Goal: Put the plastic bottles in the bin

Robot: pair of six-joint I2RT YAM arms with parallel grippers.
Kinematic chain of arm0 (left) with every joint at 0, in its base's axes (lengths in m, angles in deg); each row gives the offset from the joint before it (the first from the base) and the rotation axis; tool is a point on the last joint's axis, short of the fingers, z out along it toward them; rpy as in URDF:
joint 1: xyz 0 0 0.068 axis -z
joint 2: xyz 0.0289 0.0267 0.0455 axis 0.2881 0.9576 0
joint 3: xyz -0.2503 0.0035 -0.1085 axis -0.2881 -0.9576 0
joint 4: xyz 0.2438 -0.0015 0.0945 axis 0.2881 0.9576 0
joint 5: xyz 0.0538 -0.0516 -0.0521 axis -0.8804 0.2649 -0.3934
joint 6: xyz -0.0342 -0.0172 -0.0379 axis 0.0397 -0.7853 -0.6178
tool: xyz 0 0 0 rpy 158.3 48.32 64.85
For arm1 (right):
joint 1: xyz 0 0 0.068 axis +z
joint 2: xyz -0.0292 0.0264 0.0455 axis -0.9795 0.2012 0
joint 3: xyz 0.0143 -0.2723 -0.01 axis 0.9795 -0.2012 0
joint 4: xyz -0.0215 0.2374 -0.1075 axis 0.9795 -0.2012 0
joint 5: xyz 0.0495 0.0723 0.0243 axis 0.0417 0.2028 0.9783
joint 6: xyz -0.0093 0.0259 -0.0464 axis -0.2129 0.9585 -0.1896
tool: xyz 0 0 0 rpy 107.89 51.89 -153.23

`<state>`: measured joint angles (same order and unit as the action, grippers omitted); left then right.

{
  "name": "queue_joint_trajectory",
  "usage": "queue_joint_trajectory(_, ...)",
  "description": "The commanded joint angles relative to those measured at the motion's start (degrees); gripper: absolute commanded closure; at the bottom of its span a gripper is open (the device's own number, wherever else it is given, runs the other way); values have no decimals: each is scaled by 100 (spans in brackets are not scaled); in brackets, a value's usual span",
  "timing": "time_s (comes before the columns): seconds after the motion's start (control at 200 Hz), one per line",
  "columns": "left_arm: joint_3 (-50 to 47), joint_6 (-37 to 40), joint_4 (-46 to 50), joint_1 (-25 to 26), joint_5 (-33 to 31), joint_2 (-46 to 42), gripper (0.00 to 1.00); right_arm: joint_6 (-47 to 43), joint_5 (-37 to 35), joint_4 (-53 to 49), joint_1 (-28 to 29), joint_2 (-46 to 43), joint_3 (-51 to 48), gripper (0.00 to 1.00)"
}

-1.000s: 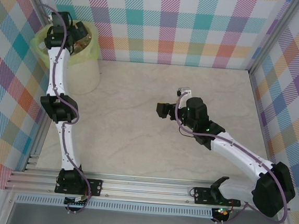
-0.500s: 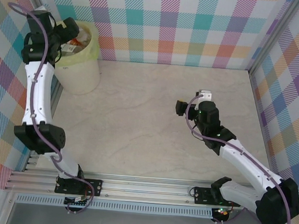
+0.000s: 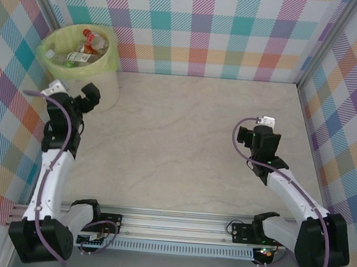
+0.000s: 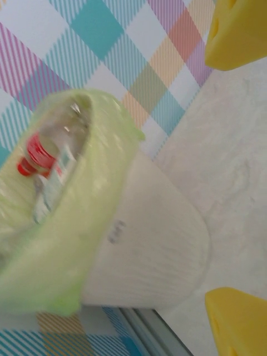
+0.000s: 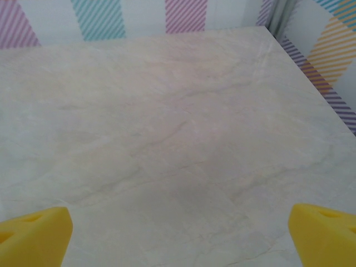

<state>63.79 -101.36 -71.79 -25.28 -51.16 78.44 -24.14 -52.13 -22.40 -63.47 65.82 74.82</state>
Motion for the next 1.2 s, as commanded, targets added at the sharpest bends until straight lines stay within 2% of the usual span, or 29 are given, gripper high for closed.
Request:
queue_joint_trajectory(0.0, -1070, 92, -648, 58, -702, -571, 0, -514, 760, 567, -322, 456, -73, 0)
queue_joint_trajectory(0.1, -1955, 209, -874, 54, -1051, -768, 0, -537, 1410, 803, -679, 996, 13, 0)
queue_joint_trajectory(0.215, -2506, 475, -1303, 59, -1069, -376, 0, -429, 2313, 1242, -1086, 1572, 50, 0)
queue_joint_trajectory(0.345, -2812, 876, -2060, 78, -989, 383, 0, -533, 2433, 2172, -1228, 2030, -151, 0)
queue_joint_trajectory(0.385, -2886, 1014, -2342, 86, -947, 595, 0, -577, 2465, 2102, -1263, 2033, -119, 0)
queue_joint_trajectory(0.5, -3104, 1377, -3438, 107, -524, 1256, 0, -743, 2709, 3499, -1358, 2017, -740, 0)
queue_joint_trajectory(0.59, -2864, 1646, -3679, 194, -56, 1734, 0, -633, 2861, 5203, -1485, 2559, -1338, 0)
queue_joint_trajectory(0.64, -2831, 1766, -4120, 265, 122, 2030, 0, -588, 2796, 4605, -1510, 2343, -1259, 0)
queue_joint_trajectory(0.775, -2530, 1911, -4728, 524, 621, 2873, 0, -525, 2596, 4565, -1492, 2433, -1147, 0)
queue_joint_trajectory(0.845, -2234, 2266, -4521, 833, 549, 3265, 0, -538, 2599, 4535, -1492, 2423, -1145, 0)
queue_joint_trajectory(0.91, -2233, 2518, -4678, 1146, 147, 3494, 0, -543, 2597, 4505, -1492, 2423, -1133, 0)
queue_joint_trajectory(0.96, -2610, 2587, -5581, 1267, -89, 3612, 0, -544, 2606, 4489, -1490, 2417, -1126, 0)
queue_joint_trajectory(1.045, -2687, 2132, -5538, 1269, -1132, 3541, 0, -555, 2604, 4492, -1483, 2424, -1124, 0)
queue_joint_trajectory(1.08, -2572, 2159, -5247, 1322, -1223, 3518, 0, -563, 2614, 4479, -1489, 2421, -1119, 0)
queue_joint_trajectory(1.195, -2540, 2185, -5278, 1386, -1343, 3548, 0, -600, 2693, 4431, -1482, 2425, -1089, 0)
